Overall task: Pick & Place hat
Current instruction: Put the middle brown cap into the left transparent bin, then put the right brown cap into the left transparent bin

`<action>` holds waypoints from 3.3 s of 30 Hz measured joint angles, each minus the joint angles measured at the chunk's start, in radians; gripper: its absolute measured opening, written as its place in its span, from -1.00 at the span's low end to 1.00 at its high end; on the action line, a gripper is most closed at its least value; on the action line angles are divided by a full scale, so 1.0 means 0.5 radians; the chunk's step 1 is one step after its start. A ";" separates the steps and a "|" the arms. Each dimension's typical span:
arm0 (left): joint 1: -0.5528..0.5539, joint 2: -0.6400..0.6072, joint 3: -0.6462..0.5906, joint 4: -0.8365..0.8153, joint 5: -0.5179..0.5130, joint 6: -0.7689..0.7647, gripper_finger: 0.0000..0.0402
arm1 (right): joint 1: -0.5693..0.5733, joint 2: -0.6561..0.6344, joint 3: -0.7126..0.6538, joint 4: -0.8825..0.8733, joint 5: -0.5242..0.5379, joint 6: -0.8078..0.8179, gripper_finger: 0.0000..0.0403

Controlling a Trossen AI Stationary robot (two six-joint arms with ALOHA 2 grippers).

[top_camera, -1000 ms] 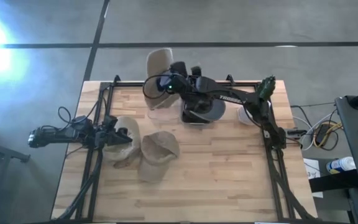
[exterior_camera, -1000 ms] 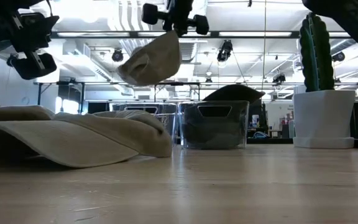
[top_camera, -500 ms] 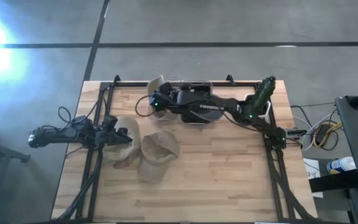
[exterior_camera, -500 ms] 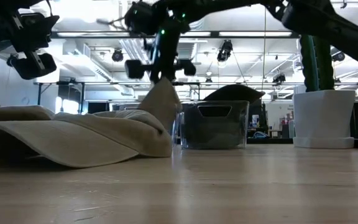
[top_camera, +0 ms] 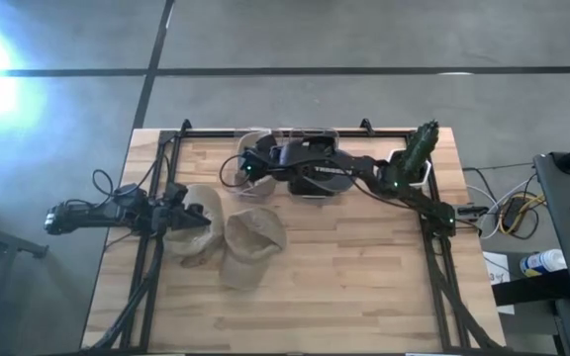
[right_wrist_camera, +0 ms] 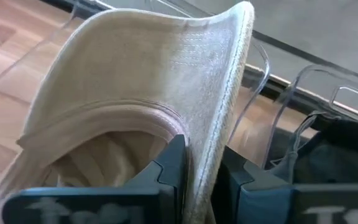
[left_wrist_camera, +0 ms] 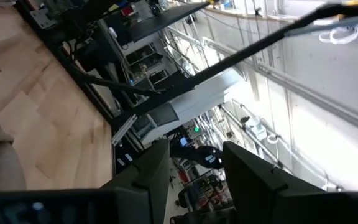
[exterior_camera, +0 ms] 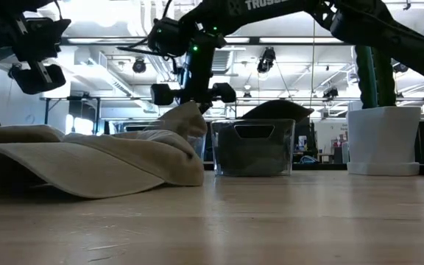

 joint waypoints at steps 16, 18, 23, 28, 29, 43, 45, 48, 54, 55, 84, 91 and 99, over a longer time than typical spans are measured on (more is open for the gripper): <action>0.000 0.001 0.000 -0.001 -0.065 -0.051 -0.29 | -0.046 -0.081 0.002 0.173 -0.277 -0.033 -0.75; 0.001 0.001 0.000 -0.001 -0.065 -0.055 -0.29 | -0.030 -0.090 0.001 0.173 -0.152 -0.104 -0.74; 0.000 0.002 0.000 -0.002 -0.065 -0.055 -0.29 | -0.038 -0.117 0.003 0.152 -0.129 -0.127 -0.51; 0.000 0.005 0.000 -0.005 -0.064 -0.051 -0.29 | -0.058 -0.144 0.001 0.155 -0.120 -0.172 -0.13; 0.000 0.005 0.000 -0.005 -0.064 -0.049 -0.29 | -0.053 -0.155 0.002 0.155 -0.112 -0.211 -0.06; 0.002 0.069 0.000 0.028 -0.355 0.069 -0.29 | 0.138 -0.416 0.002 0.051 -0.787 -0.993 0.20; 0.002 0.069 0.000 0.052 -0.423 0.055 -0.29 | 0.156 -0.440 0.002 -0.043 -1.059 -0.953 0.17; -0.017 0.086 0.000 0.035 -0.388 0.025 -0.29 | 0.214 -0.446 0.002 -0.223 -1.253 -0.889 0.14; -0.134 0.227 0.014 -0.003 -0.365 -0.100 -0.33 | 0.372 -0.442 -0.058 -0.360 -1.256 -0.887 0.12; -0.165 0.269 0.029 -0.007 -0.365 -0.100 -0.34 | 0.395 -0.442 -0.073 -0.359 -1.255 -0.879 0.12; -1.748 2.210 0.987 -0.945 -1.297 0.191 -0.40 | 0.614 -0.439 -0.758 0.356 -1.315 -0.457 0.12; -1.750 2.561 1.250 -1.161 -1.304 0.607 -0.40 | 0.671 -0.439 -0.854 0.345 -1.436 -0.384 0.12; -1.691 2.874 1.276 -1.208 -1.356 0.638 -0.40 | 0.738 -0.439 -1.028 0.572 -1.435 -0.181 0.12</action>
